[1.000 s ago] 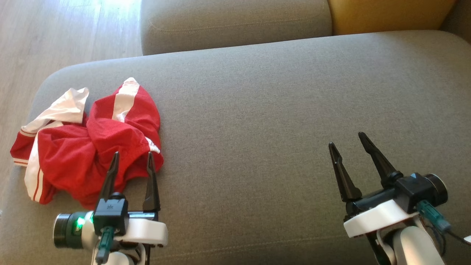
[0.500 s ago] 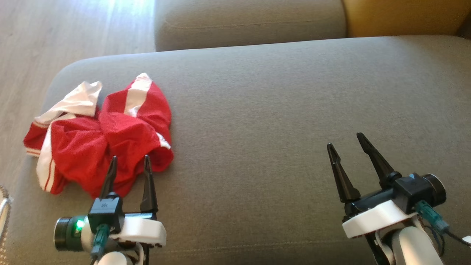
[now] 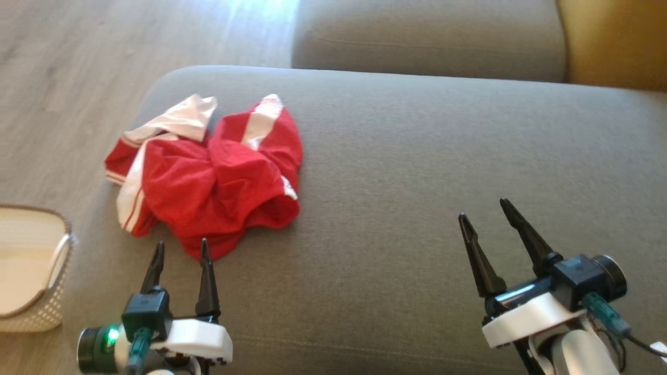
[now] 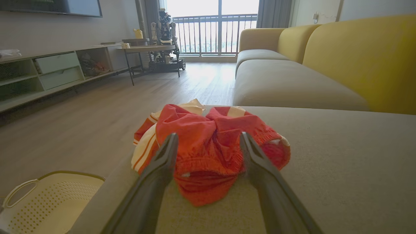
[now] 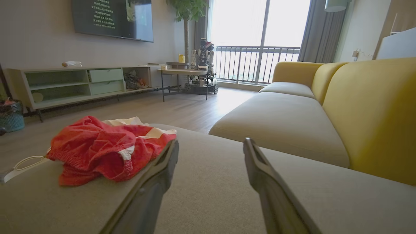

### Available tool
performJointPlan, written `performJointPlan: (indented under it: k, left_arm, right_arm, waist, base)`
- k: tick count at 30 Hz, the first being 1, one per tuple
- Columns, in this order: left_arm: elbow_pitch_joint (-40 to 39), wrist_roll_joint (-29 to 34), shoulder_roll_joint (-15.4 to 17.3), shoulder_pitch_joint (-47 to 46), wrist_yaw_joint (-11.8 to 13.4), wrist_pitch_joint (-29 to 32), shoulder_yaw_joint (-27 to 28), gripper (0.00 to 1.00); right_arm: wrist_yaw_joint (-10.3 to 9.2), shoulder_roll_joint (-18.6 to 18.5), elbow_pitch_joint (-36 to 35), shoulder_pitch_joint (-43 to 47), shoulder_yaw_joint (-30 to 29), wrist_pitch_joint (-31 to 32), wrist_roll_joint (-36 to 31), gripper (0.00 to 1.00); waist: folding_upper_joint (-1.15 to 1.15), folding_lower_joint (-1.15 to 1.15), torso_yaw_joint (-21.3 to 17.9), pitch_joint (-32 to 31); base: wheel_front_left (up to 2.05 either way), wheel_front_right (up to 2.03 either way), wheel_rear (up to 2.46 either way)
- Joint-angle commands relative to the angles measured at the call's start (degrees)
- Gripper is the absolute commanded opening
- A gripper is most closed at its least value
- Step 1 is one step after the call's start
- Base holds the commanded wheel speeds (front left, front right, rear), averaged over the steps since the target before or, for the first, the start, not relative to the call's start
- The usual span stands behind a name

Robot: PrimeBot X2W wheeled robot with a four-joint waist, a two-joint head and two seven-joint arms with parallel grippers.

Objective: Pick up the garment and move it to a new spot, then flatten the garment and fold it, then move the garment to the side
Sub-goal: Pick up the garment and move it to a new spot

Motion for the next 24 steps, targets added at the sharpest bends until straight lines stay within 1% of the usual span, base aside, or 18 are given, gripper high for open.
performJointPlan:
  k: [1,6,7,12,18,24]
  left_arm:
    - [-1.56,0.2,-0.09,-1.99,-0.24,-0.7,2.33,1.0]
    - [-1.35,0.41,-0.31,-1.61,-0.78,-0.7,2.97,1.0]
    - [-1.24,0.55,-0.39,-1.39,-0.82,-0.7,3.16,1.0]
    - [-1.34,0.63,-0.55,-1.07,-1.32,-0.7,3.52,1.0]
    - [-1.41,0.57,-0.73,-0.48,-1.25,-0.7,3.97,1.0]
    - [-1.92,-0.44,-0.91,-1.25,-1.19,-0.7,4.15,1.0]
  right_arm:
    - [-0.01,-0.6,-1.71,-1.21,1.22,-0.51,0.03,1.0]
    - [-0.01,-0.6,-1.35,-0.77,1.42,-0.51,0.25,1.0]
    - [-0.01,-0.6,-1.12,-0.45,1.54,-0.51,0.3,1.0]
    - [-0.01,-0.6,-1.06,0.06,1.57,-0.51,0.14,1.0]
    - [-0.01,-0.6,-1.05,0.77,1.97,-0.51,-0.31,1.0]
    - [-0.01,-0.6,-1.11,0.81,1.31,-0.51,-1.88,1.0]
  waist:
    - [0.0,0.0,1.81,-0.47]
    - [0.0,0.0,4.93,-1.12]
    - [0.0,0.0,6.04,-1.42]
    - [0.0,0.0,8.12,-1.75]
    - [0.0,0.0,8.98,-1.46]
    - [0.0,0.0,8.49,0.73]
  base:
    - [0.0,0.0,0.0]
    - [0.0,0.0,0.0]
    - [0.0,0.0,0.0]
    - [0.0,0.0,0.0]
    - [0.0,0.0,0.0]
    - [0.0,0.0,0.0]
